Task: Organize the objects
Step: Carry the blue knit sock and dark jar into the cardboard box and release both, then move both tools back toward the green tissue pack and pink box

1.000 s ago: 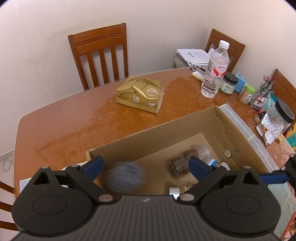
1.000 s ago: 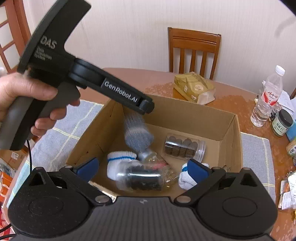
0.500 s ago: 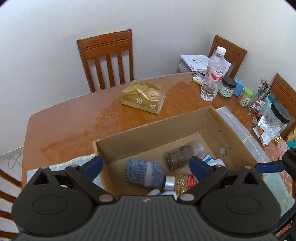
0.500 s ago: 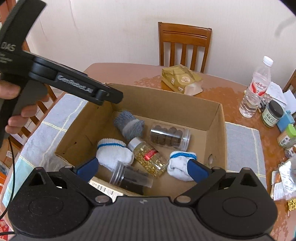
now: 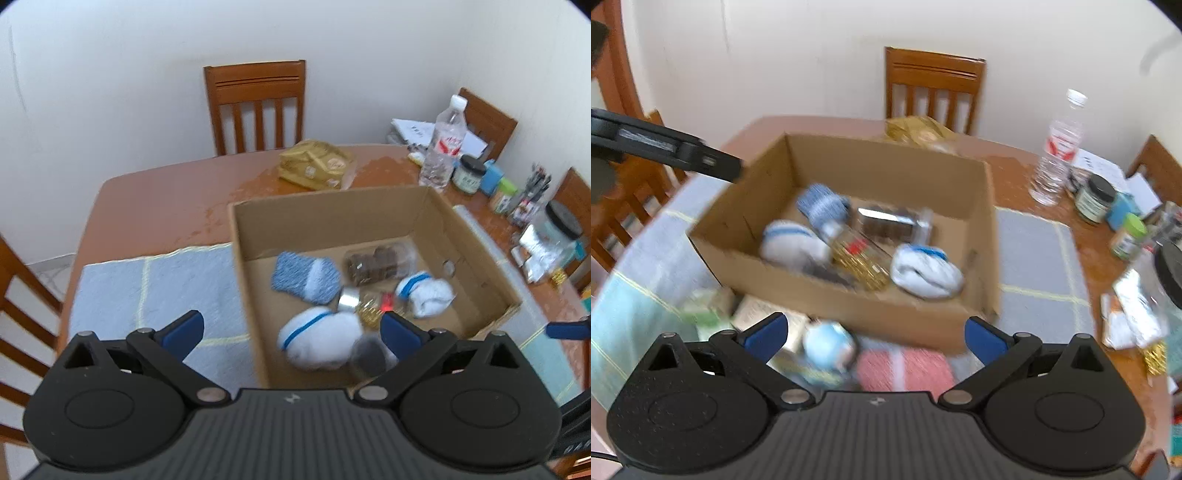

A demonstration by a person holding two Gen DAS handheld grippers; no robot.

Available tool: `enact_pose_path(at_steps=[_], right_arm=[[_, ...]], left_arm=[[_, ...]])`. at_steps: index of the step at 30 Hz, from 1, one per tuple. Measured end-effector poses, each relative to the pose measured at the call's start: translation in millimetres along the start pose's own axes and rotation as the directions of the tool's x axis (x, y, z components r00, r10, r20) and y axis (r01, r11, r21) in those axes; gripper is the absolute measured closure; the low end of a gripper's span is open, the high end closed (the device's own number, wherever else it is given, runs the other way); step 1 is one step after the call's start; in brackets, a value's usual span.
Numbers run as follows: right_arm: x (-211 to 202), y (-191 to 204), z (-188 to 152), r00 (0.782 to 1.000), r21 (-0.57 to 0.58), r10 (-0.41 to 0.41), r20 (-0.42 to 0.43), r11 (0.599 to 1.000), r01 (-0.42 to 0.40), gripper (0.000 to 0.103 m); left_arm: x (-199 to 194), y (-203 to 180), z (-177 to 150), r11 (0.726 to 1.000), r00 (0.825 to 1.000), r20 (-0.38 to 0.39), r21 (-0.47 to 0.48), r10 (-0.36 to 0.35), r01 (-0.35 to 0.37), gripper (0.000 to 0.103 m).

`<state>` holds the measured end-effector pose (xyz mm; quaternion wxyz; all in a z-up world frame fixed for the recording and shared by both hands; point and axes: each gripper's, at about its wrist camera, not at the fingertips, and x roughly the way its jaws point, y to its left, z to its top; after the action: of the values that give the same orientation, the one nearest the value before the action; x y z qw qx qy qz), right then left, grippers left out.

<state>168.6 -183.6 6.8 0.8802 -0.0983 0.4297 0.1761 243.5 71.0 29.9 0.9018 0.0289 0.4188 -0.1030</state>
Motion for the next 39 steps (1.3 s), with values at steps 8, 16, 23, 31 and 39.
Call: enact_pose_path(at_steps=[8, 16, 23, 31, 39], right_arm=[[5, -15, -39, 0.997, 0.052, -0.054, -0.053, 0.997, 0.057, 0.0], [17, -12, -74, 0.989, 0.07, -0.097, -0.108, 0.992, 0.105, 0.0], [22, -5, -92, 0.987, 0.099, -0.103, -0.125, 0.988, 0.115, 0.0], [42, 0, -96, 0.984, 0.153, -0.124, -0.13, 0.978, 0.143, 0.0], [52, 7, -99, 0.977, 0.15, -0.161, -0.138, 0.972, 0.182, 0.0]], left_arm=[[-12, 7, -40, 0.999, 0.999, 0.01, -0.045, 0.031, -0.03, 0.002], [-2, 15, -84, 0.989, 1.0, -0.003, -0.149, 0.012, -0.013, 0.002], [27, 20, -101, 0.977, 0.996, -0.083, -0.213, -0.009, -0.009, 0.002], [60, 17, -106, 0.978, 0.992, -0.127, -0.206, -0.002, -0.024, 0.002], [73, 24, -116, 0.971, 0.986, -0.166, -0.232, 0.022, -0.06, 0.001]])
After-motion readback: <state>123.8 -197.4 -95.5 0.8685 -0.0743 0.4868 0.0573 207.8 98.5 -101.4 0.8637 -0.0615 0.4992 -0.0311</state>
